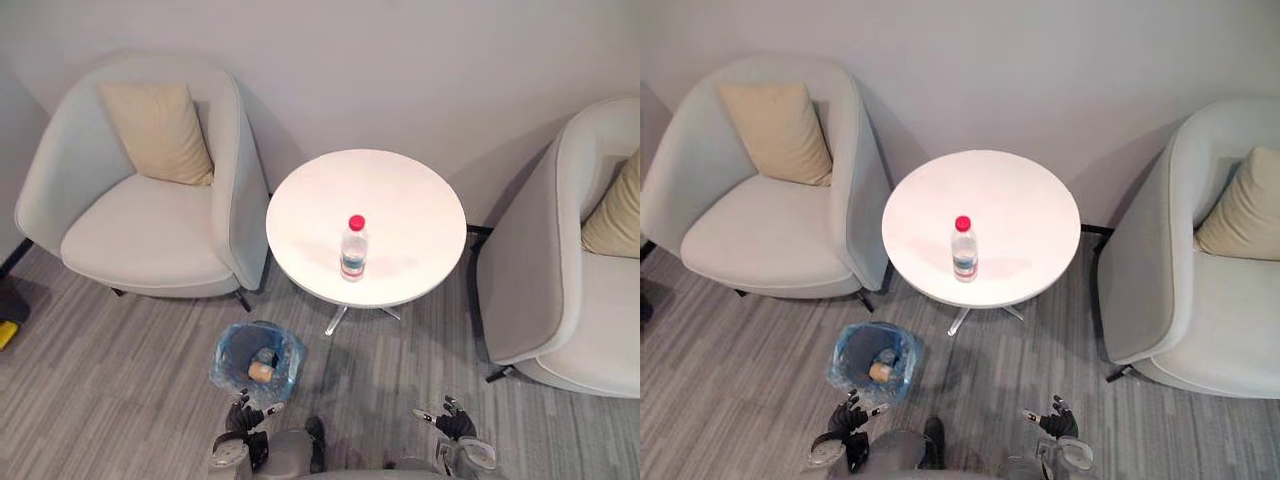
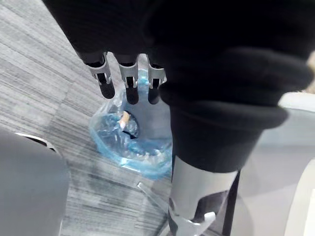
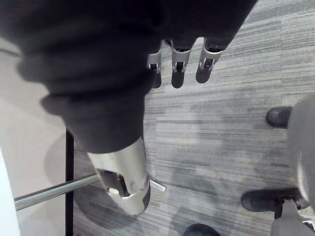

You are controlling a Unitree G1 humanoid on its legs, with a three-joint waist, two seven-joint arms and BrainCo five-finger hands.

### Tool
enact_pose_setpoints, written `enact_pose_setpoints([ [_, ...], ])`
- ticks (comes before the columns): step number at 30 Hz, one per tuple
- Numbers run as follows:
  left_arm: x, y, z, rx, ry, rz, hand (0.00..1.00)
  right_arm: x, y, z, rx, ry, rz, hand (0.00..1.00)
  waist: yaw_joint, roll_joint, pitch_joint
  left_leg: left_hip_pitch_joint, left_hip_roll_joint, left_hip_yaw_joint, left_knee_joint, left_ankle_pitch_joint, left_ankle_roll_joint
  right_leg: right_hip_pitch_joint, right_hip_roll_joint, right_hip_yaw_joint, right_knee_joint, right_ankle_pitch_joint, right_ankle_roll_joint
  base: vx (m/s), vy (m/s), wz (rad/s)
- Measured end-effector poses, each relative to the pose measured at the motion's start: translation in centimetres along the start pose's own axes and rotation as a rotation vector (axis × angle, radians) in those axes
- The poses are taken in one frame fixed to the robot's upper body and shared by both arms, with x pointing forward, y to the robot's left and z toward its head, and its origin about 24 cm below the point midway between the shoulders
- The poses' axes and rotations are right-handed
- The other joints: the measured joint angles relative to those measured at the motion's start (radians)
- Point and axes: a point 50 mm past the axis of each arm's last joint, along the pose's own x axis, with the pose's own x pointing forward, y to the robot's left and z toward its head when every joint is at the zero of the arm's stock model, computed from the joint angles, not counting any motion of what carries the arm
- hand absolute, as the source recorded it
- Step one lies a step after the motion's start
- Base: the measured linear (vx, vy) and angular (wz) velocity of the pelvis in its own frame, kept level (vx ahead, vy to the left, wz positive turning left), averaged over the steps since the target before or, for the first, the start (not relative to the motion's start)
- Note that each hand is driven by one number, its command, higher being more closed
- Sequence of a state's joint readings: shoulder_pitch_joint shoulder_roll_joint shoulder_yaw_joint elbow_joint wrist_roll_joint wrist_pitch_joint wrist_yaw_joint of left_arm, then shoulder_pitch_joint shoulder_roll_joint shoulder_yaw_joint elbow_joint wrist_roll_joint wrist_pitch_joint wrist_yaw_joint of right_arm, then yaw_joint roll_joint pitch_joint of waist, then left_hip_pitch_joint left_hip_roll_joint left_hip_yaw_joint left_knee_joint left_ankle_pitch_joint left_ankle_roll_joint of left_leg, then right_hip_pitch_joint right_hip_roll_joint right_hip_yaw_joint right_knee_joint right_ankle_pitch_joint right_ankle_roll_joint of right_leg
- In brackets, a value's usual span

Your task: Gather rubbish on tea table into small bin, then transfer packed bag to large trash can.

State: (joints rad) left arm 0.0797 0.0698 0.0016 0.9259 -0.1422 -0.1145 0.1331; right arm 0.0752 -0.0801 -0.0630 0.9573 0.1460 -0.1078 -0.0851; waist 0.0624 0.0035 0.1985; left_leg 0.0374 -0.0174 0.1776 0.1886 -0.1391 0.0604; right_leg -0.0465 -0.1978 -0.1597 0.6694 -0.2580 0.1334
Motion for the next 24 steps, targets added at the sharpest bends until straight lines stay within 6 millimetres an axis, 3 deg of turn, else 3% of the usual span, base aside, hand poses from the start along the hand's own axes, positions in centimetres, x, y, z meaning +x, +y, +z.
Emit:
enact_pose_setpoints([
  [2, 0.1, 0.3, 0.2, 0.006, -0.006, 0.006, 0.0, 0.0, -0.1, 0.1, -0.004, -0.002, -0.001, 0.0, -0.026, -0.007, -0.005, 0.013, 0.002, -0.053, -0.009, -0.001, -0.001, -0.05, 0.029, -0.002, -0.039, -0.037, -0.029, 0.23, -0.044, 0.69],
  [4, 0.2, 0.2, 0.5, 0.005, -0.013, 0.005, 0.0, 0.0, -0.2, 0.0, -0.006, 0.001, -0.004, 0.0, -0.033, 0.0, -0.001, 0.016, 0.022, -0.09, -0.004, 0.001, -0.003, -0.088, 0.078, 0.027, -0.13, -0.038, -0.039, 0.25, -0.124, 0.66],
  [6, 0.1, 0.8, 0.3, 0.013, -0.009, 0.018, 0.0, 0.0, -0.1, 0.0, -0.004, 0.0, -0.001, 0.0, -0.036, -0.017, -0.009, 0.017, 0.02, -0.113, 0.007, -0.007, -0.029, -0.09, 0.11, 0.079, -0.316, 0.078, -0.075, 0.2, -0.146, 0.59],
  [7, 0.1, 0.8, -0.1, 0.009, 0.011, 0.02, 0.0, 0.0, -0.3, 0.0, -0.006, 0.001, -0.007, 0.0, -0.043, -0.017, -0.001, 0.031, 0.015, -0.149, 0.016, -0.035, -0.064, -0.079, 0.105, 0.079, -0.341, 0.17, -0.094, 0.23, -0.166, 0.45],
  [10, -0.1, -0.1, -0.8, -0.011, 0.031, 0.005, 0.0, 0.1, -0.9, 0.3, -0.015, -0.011, -0.02, 0.0, -0.041, 0.012, -0.015, 0.034, 0.07, -0.154, 0.008, -0.044, -0.083, -0.038, 0.156, 0.062, -0.42, 0.186, -0.114, 0.18, -0.175, 0.12],
  [17, -0.2, 0.0, -0.9, -0.012, 0.036, 0.007, 0.0, -0.3, -1.3, -0.6, -0.014, 0.008, -0.046, 0.0, -0.046, 0.013, -0.022, 0.049, 0.103, -0.176, -0.047, -0.027, -0.108, 0.046, 0.197, 0.043, -0.594, 0.266, -0.129, 0.03, -0.047, 0.03],
  [24, -0.4, 0.2, -1.4, -0.007, 0.047, 0.014, 0.0, -0.7, -1.2, 2.1, -0.005, -0.148, -0.057, 0.0, -0.046, 0.011, -0.045, 0.046, 0.086, -0.179, -0.064, -0.018, -0.106, 0.094, 0.193, 0.041, -0.711, 0.332, -0.119, -0.03, 0.03, 0.01],
])
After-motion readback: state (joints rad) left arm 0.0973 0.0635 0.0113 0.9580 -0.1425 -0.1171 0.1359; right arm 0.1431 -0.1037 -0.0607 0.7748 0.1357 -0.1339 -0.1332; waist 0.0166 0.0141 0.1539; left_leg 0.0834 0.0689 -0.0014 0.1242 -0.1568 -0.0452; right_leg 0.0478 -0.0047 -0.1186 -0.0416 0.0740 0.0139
